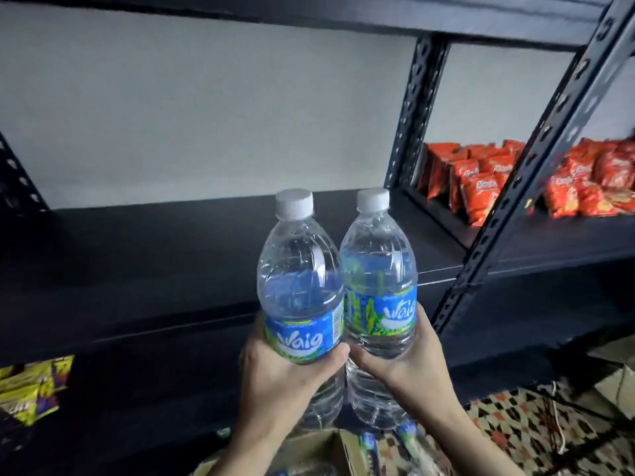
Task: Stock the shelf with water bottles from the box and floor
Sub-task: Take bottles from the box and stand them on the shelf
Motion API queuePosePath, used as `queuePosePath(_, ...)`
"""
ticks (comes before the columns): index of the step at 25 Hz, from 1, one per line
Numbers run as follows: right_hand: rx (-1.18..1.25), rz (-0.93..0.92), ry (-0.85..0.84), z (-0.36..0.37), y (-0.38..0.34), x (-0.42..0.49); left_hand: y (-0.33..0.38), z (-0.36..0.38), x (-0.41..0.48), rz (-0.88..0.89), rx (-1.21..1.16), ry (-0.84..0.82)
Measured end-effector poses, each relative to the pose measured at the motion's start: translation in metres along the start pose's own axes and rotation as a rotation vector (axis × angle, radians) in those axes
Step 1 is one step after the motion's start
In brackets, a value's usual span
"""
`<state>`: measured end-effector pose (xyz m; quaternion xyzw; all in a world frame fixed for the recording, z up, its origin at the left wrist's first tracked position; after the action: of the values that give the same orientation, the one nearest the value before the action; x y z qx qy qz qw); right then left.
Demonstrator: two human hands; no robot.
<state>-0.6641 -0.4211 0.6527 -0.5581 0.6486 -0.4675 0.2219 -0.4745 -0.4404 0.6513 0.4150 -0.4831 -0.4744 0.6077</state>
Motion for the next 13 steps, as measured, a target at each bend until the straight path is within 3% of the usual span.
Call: queuePosePath(13, -0.003, -0.100, 0.026, -0.048, -0.018, 0.182, 0.045, 0.099, 0.129, 0.120, 0.006, 0.159)
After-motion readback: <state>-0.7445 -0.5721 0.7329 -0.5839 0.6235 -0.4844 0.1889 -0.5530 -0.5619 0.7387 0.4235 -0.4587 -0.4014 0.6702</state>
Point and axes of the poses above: each hand's wrist, its own x-axis towards the middle knuckle, its own z-axis out of the palm, y = z × x, the point moved 4 cm from there along x, towards the middle knuckle, and after that the axes turned 14 degrees about -x, right-handed, at the moved point
